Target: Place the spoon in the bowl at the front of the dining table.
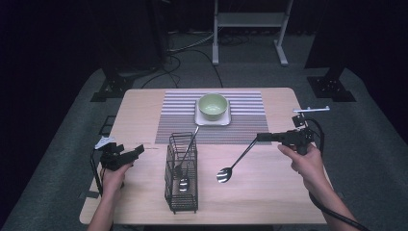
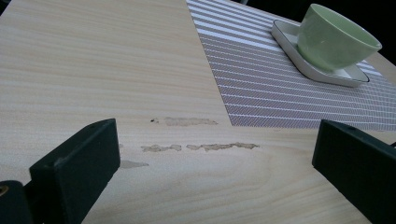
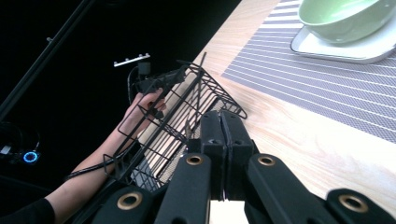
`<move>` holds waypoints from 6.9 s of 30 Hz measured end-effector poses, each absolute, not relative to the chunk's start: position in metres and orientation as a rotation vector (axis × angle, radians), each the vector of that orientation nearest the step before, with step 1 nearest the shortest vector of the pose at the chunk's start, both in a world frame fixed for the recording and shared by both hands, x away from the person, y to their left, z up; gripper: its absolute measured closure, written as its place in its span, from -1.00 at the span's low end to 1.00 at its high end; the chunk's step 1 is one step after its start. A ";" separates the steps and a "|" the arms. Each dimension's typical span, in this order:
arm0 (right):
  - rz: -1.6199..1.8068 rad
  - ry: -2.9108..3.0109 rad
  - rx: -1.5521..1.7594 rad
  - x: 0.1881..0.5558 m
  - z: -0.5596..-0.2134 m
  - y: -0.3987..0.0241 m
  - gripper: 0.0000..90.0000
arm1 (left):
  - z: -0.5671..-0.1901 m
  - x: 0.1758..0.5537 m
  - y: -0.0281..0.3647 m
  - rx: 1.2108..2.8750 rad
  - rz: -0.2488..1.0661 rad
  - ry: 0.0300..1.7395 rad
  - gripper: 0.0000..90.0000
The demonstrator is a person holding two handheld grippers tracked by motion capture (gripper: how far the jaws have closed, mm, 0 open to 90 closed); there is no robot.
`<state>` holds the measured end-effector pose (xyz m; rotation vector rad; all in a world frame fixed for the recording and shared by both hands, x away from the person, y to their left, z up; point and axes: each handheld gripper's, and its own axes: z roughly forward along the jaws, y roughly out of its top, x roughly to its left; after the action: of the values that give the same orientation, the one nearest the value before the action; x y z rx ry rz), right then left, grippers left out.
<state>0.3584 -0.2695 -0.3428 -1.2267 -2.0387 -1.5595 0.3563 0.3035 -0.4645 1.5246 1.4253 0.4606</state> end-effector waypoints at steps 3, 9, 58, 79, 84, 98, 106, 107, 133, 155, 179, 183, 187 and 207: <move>-1.566 -2.035 -1.233 0.360 -0.345 -0.271 0.98 | -0.465 0.356 0.304 1.524 0.461 1.426 -1.00; -1.563 -2.038 -1.254 0.364 -0.349 -0.272 0.98 | -0.464 0.356 0.303 1.525 0.461 1.426 -1.00; -1.577 -2.036 -1.332 0.399 -0.352 -0.260 0.98 | -0.465 0.357 0.304 1.523 0.460 1.427 -1.00; -1.594 -2.033 -1.359 0.415 -0.349 -0.255 0.98 | -0.464 0.357 0.305 1.521 0.460 1.426 -1.00; -1.597 -2.032 -1.364 0.419 -0.347 -0.253 0.98 | -0.464 0.357 0.305 1.521 0.460 1.425 -1.00; -1.609 -2.034 -1.388 0.429 -0.346 -0.248 0.98 | -0.464 0.357 0.305 1.523 0.459 1.421 -1.00; -1.617 -2.034 -1.392 0.434 -0.343 -0.246 0.98 | -0.464 0.357 0.305 1.523 0.459 1.421 -1.00; -1.615 -2.035 -1.394 0.435 -0.342 -0.245 0.98 | -0.464 0.357 0.305 1.523 0.459 1.421 -1.00; -1.628 -2.021 -1.443 0.459 -0.341 -0.235 0.98 | -0.464 0.357 0.306 1.515 0.455 1.421 -1.00; -1.632 -2.005 -1.500 0.479 -0.338 -0.230 0.98 | -0.464 0.357 0.306 1.511 0.452 1.421 -1.00; -1.639 -1.997 -1.579 0.494 -0.333 -0.229 0.98 | -0.463 0.355 0.307 1.506 0.457 1.419 -1.00; -1.647 -1.980 -1.597 0.497 -0.332 -0.229 0.98 | -0.462 0.355 0.306 1.505 0.457 1.419 -1.00; -1.649 -1.976 -1.610 0.500 -0.331 -0.229 0.98 | -0.462 0.355 0.305 1.508 0.458 1.418 -1.00; -1.681 -1.903 -1.712 0.520 -0.329 -0.233 0.98 | -0.462 0.355 0.305 1.512 0.462 1.415 -1.00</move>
<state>0.5198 -0.2326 -0.3289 -1.7118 -1.9030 -1.6808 0.3548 0.3052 -0.4623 1.5122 1.4151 0.4617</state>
